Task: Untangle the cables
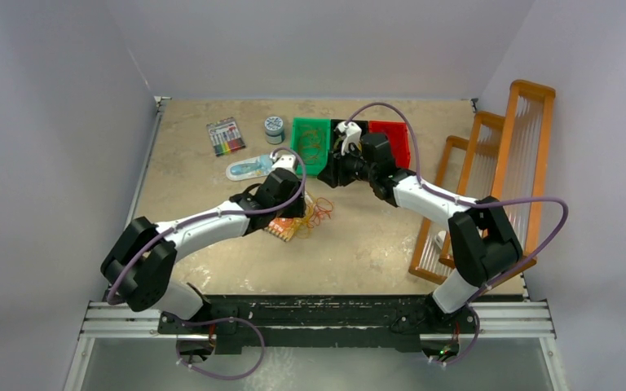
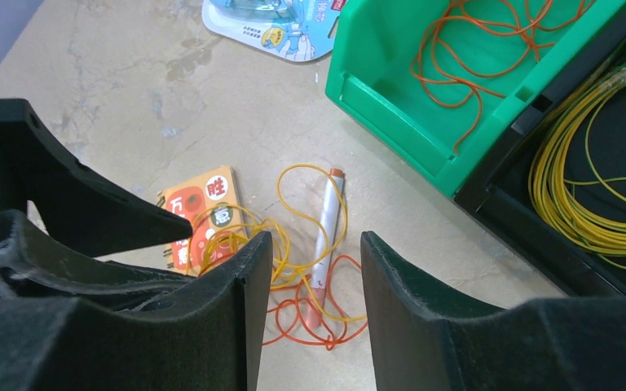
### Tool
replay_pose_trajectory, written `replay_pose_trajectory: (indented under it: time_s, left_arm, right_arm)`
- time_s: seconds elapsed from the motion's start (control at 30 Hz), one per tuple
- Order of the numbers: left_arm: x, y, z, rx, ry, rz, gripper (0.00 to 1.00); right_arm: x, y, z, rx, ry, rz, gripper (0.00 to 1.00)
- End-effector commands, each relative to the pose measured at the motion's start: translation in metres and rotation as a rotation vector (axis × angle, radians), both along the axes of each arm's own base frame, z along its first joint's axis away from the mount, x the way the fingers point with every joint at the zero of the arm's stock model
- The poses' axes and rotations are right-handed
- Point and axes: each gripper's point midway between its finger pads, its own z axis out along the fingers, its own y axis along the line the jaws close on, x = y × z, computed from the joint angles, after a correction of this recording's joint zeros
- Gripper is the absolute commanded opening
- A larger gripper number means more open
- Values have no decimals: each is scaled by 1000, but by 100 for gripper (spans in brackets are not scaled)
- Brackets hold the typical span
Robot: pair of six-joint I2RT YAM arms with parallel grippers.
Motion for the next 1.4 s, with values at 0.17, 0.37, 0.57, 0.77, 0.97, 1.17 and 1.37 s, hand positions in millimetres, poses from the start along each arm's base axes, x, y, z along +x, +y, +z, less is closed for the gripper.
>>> replay_pose_trajectory:
  time_s: [0.17,0.37,0.57,0.77,0.97,1.17,1.37]
  left_arm:
    - [7,-18,-2,-63,-5,-26,42]
    - [9,-24,-8,-61,13,-45,33]
    - [10,-23,-5,-57,8,-44,14]
    - [16,-15,31,-39,-66,-29,0]
    - [22,1,77,-15,-171,5,0]
    - [25,8,120,-44,-258,20,0]
    - [39,18,155,-61,-326,75,0]
  right_arm:
    - [4,6,23,67,-45,5,46]
    - [3,5,22,59,-41,-1,46]
    - [4,4,24,61,-48,-8,45]
    - [5,1,39,96,-100,-35,47]
    - [-11,-12,61,207,-196,-86,62]
    - [-38,-5,82,328,-333,36,73]
    - [-69,4,109,450,-485,189,73]
